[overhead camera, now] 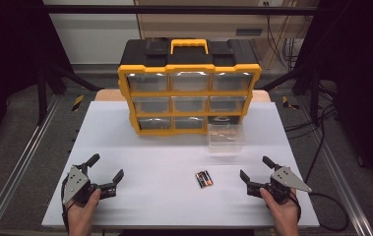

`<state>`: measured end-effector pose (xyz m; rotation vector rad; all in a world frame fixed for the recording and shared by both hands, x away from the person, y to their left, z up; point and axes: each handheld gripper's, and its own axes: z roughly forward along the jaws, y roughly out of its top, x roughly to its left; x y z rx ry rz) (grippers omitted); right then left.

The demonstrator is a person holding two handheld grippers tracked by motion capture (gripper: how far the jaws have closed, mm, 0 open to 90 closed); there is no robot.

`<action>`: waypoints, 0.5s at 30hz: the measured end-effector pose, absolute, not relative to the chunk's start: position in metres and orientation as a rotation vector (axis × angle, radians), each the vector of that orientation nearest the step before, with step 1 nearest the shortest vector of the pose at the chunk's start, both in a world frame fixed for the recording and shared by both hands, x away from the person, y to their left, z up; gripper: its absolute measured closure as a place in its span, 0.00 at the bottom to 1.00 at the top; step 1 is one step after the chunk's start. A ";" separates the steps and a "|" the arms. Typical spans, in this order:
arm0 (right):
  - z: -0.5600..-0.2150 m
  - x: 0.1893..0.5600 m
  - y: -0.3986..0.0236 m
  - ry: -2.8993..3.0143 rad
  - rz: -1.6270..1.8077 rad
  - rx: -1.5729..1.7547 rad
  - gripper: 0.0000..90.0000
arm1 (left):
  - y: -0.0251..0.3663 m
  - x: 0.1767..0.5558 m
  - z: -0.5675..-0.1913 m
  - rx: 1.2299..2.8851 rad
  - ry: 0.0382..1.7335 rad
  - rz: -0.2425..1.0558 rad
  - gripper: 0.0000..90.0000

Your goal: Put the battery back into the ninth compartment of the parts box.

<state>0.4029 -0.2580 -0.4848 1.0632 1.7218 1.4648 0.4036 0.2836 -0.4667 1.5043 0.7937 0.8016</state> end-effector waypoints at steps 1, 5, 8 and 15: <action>-0.485 0.403 -0.258 1.721 1.464 1.062 0.04 | 0.284 0.403 -0.466 1.501 0.797 0.801 0.01; -0.484 0.401 -0.258 1.725 1.481 1.085 0.04 | 0.284 0.404 -0.467 1.500 0.807 0.799 0.01; -0.483 0.400 -0.257 1.732 1.472 1.102 0.04 | 0.284 0.404 -0.467 1.504 0.810 0.802 0.01; -0.483 0.399 -0.243 1.763 1.331 1.167 0.12 | 0.285 0.403 -0.467 1.490 0.850 0.834 0.00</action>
